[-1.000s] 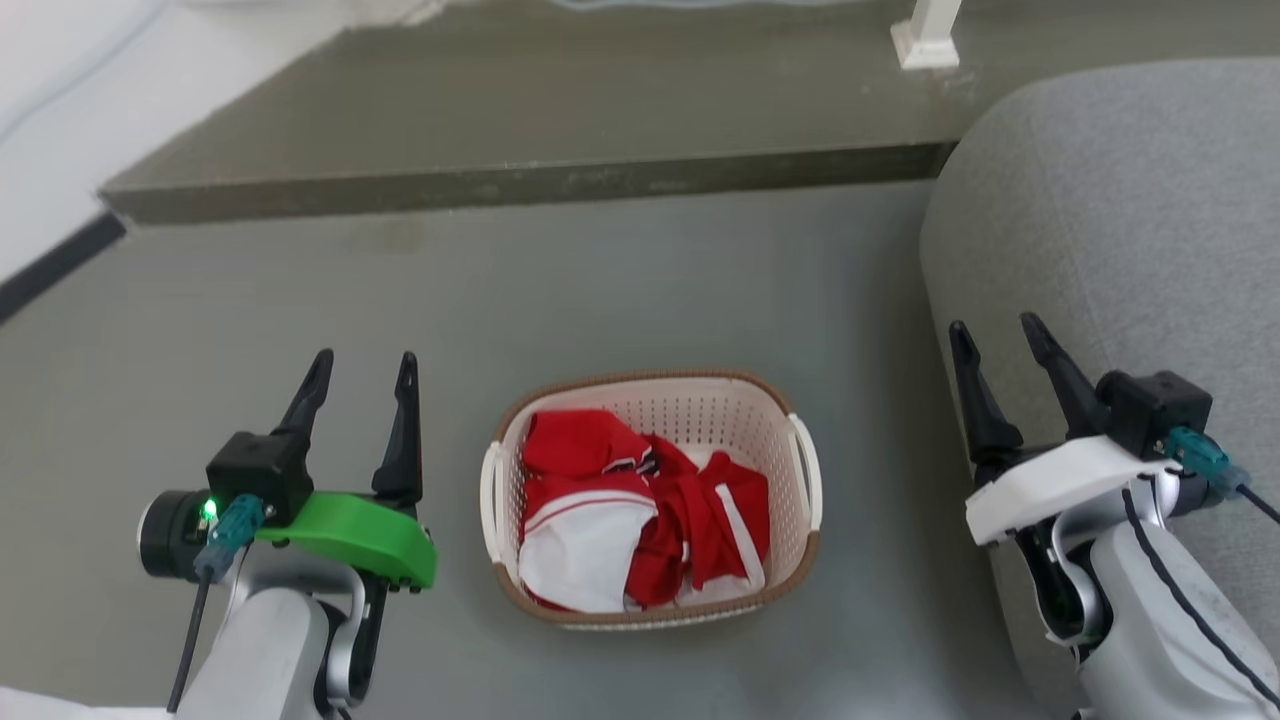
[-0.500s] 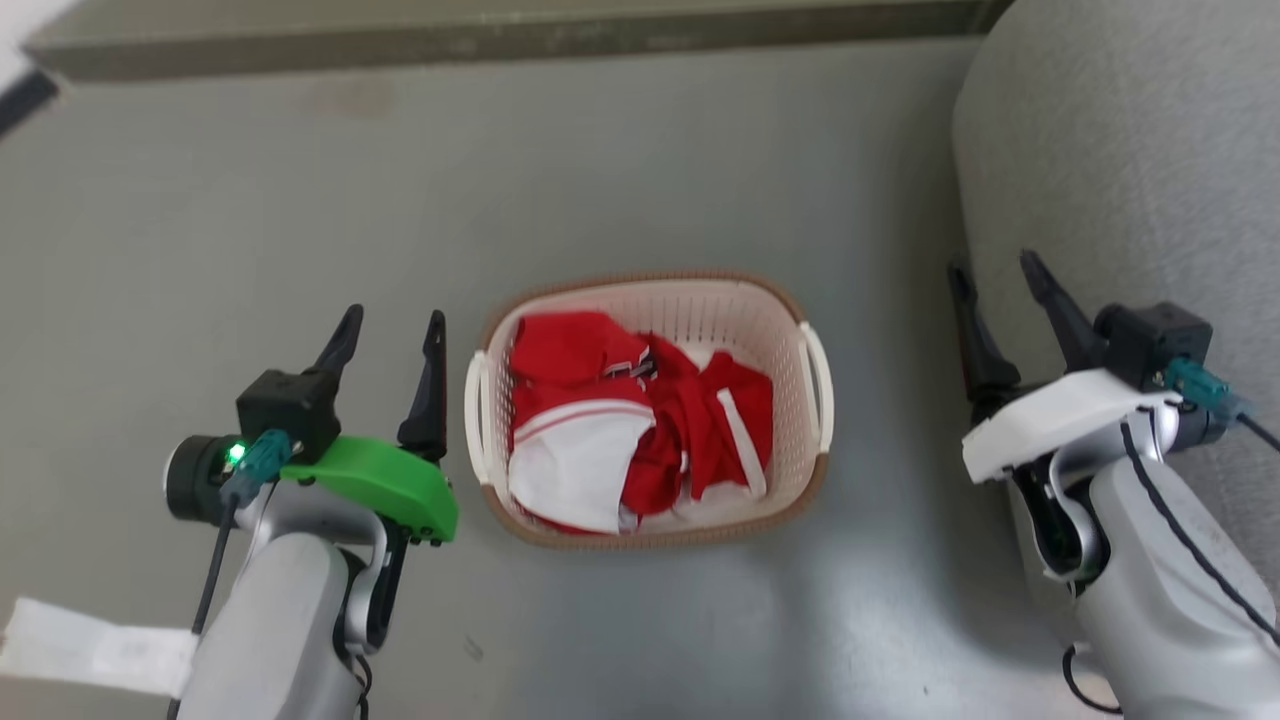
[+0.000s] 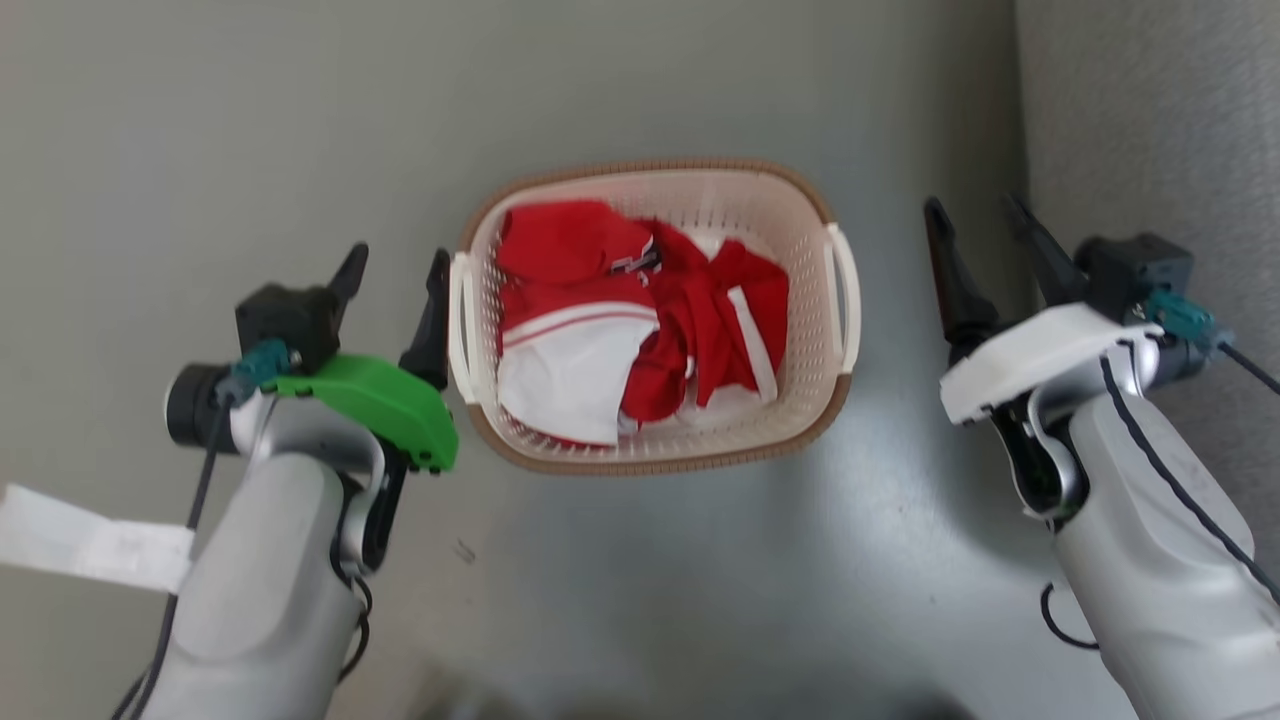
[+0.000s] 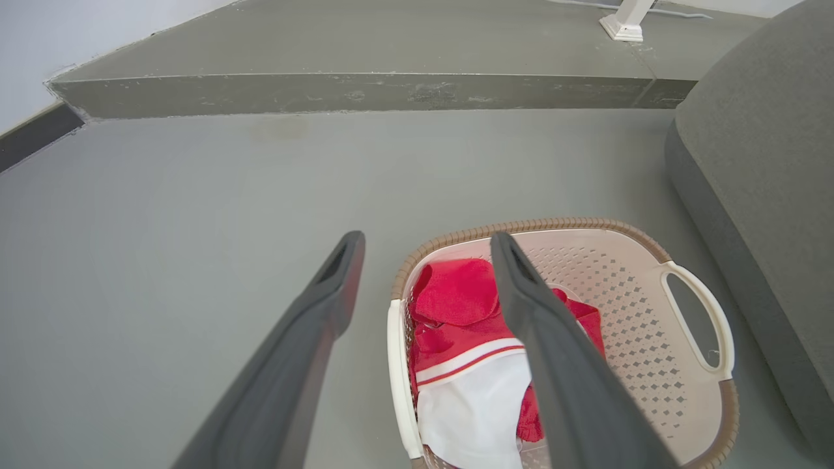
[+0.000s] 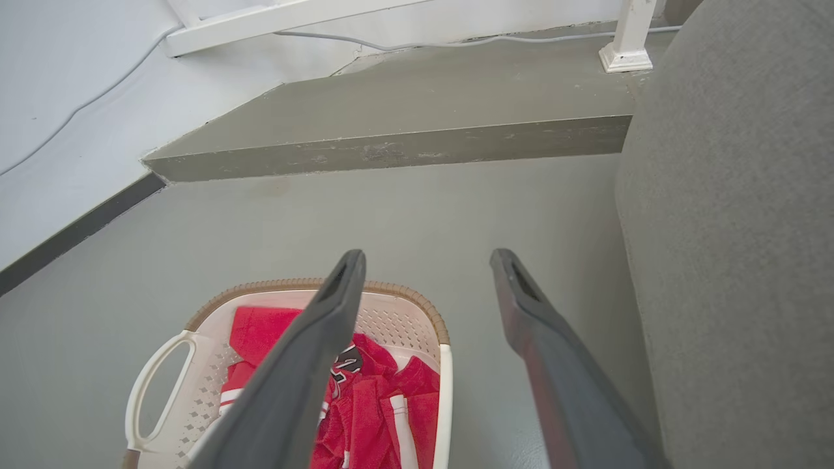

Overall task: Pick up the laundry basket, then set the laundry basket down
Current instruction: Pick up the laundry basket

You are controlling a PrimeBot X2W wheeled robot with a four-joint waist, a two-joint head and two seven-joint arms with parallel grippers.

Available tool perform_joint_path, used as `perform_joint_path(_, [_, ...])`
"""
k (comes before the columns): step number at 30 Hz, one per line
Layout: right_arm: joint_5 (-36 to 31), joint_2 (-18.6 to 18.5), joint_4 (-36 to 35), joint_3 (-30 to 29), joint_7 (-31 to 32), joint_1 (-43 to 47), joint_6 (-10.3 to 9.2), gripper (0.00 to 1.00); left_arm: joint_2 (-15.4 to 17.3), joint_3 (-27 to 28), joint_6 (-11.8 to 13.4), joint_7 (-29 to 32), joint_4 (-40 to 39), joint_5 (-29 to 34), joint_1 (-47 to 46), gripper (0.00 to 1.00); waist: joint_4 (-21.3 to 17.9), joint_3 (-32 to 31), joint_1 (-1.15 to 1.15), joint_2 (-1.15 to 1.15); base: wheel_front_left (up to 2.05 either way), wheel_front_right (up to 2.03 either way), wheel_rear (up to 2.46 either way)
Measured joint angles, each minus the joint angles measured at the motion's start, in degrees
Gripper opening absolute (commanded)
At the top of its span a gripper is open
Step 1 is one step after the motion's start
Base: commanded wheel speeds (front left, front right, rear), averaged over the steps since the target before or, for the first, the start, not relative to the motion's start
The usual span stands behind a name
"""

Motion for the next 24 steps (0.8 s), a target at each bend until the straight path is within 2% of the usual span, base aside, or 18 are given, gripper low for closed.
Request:
perform_joint_path(12, [-0.46,0.35,3.02,0.44,-0.02,-6.41,0.38,1.0,-0.07,-0.1,-2.7,0.59,5.09,-0.1,-7.59,1.0,0.0,8.93,0.0,0.0,0.0,0.0,0.0])
perform_joint_path(24, [-1.85,1.75,8.87,2.58,-0.16,-12.56,1.69,1.0,-0.12,-0.22,-5.83,1.71,13.41,-1.54,-13.69,1.0,-0.18,15.97,0.0,0.0,0.0,0.0,0.0])
